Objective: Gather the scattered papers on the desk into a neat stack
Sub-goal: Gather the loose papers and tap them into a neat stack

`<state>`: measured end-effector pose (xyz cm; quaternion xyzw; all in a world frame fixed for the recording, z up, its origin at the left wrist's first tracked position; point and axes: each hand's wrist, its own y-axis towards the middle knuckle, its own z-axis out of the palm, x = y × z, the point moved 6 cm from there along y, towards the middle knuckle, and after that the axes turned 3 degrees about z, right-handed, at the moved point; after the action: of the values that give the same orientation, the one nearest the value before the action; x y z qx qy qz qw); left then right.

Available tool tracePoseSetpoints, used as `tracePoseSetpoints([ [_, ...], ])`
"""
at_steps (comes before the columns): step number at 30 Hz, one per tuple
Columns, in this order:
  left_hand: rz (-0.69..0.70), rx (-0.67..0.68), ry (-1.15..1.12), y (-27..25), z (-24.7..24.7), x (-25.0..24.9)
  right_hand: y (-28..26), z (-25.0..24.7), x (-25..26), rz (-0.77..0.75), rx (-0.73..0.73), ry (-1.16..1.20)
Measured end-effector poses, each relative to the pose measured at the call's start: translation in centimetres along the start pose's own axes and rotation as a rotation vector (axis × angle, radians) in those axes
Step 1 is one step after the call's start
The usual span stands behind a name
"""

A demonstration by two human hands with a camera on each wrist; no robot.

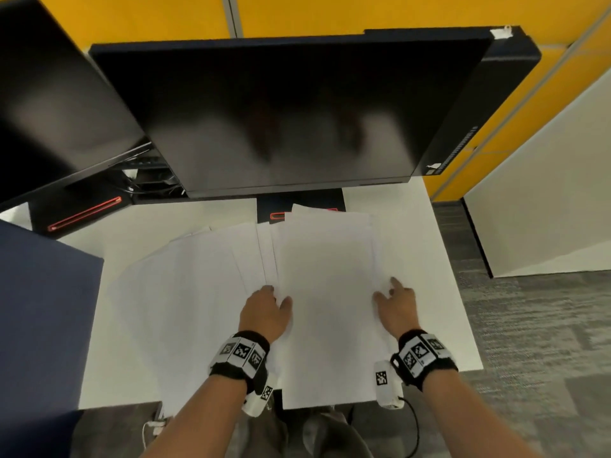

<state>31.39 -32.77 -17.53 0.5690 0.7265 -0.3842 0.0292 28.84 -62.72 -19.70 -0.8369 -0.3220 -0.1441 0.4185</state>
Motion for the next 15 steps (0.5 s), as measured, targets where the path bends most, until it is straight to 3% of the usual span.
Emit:
tracePoseSetpoints([
  [2, 0.005, 0.021, 0.079, -1.3, 0.3, 0.8, -1.1, -0.9, -1.2, 0.023, -0.040, -0.005],
  [5, 0.048, 0.069, 0.183, -3.3, 2.3, 0.7, -3.8, 0.9, -2.2, 0.009, 0.036, -0.070],
  [9, 0.074, 0.029, 0.098, -4.5, 2.5, 0.9, -5.5, 2.9, -3.0, -0.003, 0.084, -0.090],
  [12, -0.010, -0.226, -0.026, -3.1, -2.7, 4.8, -4.7, 1.9, -3.2, 0.045, 0.048, -0.105],
  [15, -0.291, -0.447, -0.041, -1.7, -8.3, 11.3, -2.8, 0.2, -2.7, 0.066, -0.029, -0.053],
])
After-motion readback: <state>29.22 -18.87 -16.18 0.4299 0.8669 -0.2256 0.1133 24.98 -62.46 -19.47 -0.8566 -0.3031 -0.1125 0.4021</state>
